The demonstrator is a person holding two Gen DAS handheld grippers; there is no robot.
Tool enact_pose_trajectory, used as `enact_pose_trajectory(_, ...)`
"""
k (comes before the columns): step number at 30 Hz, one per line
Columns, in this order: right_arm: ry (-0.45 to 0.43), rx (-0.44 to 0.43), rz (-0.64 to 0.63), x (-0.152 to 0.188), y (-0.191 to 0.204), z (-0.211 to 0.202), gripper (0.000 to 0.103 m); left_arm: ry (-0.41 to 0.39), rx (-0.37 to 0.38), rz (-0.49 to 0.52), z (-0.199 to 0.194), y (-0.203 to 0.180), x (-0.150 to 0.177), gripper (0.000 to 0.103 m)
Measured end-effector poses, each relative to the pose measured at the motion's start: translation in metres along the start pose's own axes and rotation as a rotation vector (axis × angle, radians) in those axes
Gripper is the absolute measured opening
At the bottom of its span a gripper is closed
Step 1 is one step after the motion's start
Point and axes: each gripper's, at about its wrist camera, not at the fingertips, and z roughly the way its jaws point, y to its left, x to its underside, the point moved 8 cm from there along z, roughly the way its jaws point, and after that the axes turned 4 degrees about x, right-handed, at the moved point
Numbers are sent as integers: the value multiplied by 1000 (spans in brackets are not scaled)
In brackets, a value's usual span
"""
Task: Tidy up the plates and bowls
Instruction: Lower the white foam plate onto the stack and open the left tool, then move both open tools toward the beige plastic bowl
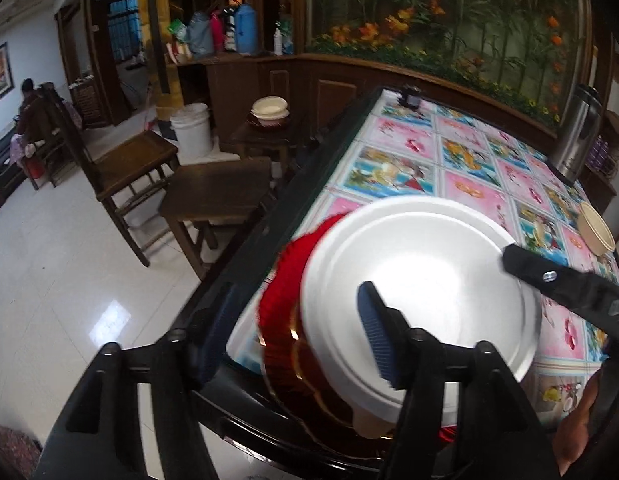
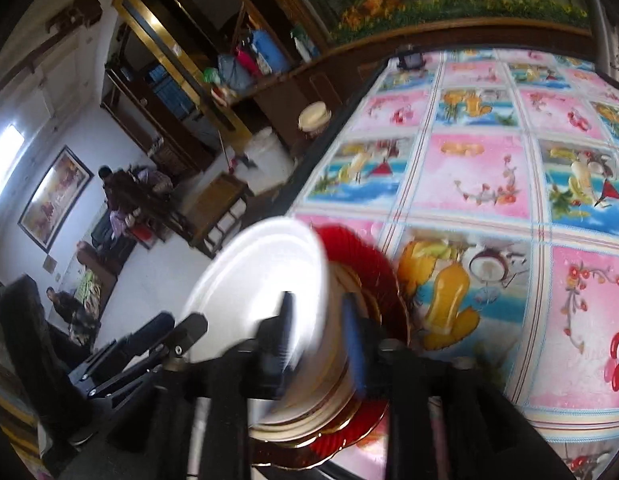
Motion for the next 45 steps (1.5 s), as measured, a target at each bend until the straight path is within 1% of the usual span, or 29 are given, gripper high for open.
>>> enact_pose_trajectory(2, -40, -31, 29, -7, -7, -9, 66, -60, -41, -5, -9, 6, -5, 79)
enact_pose_trajectory(4, -87, -44, 69, -15, -23, -20, 67, -107, -62, -8, -18, 7, -10, 84)
enact_pose_trajectory(5, -103, -36, 82, -16, -32, -24, 68, -136, -63, -8, -24, 5, -13, 84)
enact_pose_trajectory(7, -123, -14, 99, -19, -47, -30, 70, -168, -61, -4, -31, 0, -18, 84)
enact_pose_trajectory(9, -137, 7, 124, -18, -65, -35, 70, -203, -53, 8, -39, -9, -22, 88)
enact_pose_trajectory(11, -153, 21, 148, -15, -83, -43, 71, -229, -45, 29, -46, -22, -25, 94)
enact_pose_trajectory(12, -172, 42, 153, -15, -94, -48, 74, -241, -41, 40, -49, -28, -26, 97)
enact_pose_trajectory(13, -188, 62, 154, -14, -102, -52, 75, -256, -42, 58, -52, -35, -27, 103)
enact_pose_trajectory(15, -223, 103, 152, -14, -118, -64, 79, -276, -32, 93, -58, -49, -29, 103)
enact_pose_trajectory(16, -243, 120, 150, -14, -126, -71, 79, -278, -13, 107, -60, -57, -30, 103)
enact_pose_trajectory(19, -314, 183, 137, -16, -147, -93, 87, -273, 42, 123, -64, -80, -33, 103)
enact_pose_trajectory(22, -400, 262, 102, -20, -163, -117, 89, -265, 67, 158, -68, -104, -35, 103)
enact_pose_trajectory(24, -443, 310, 82, -22, -173, -133, 100, -263, 77, 181, -69, -117, -35, 103)
enact_pose_trajectory(25, -463, 327, 79, -23, -179, -140, 102, -263, 81, 189, -71, -124, -36, 103)
enact_pose_trajectory(30, -549, 381, 121, -28, -213, -178, 103, -257, 106, 232, -75, -159, -36, 103)
enact_pose_trajectory(35, -587, 413, 199, -31, -249, -203, 103, -242, 121, 270, -74, -186, -36, 103)
enact_pose_trajectory(38, -601, 440, 223, -31, -269, -214, 103, -230, 126, 283, -71, -199, -36, 103)
enact_pose_trajectory(45, -596, 470, 256, -33, -304, -229, 103, -199, 141, 331, -60, -234, -39, 103)
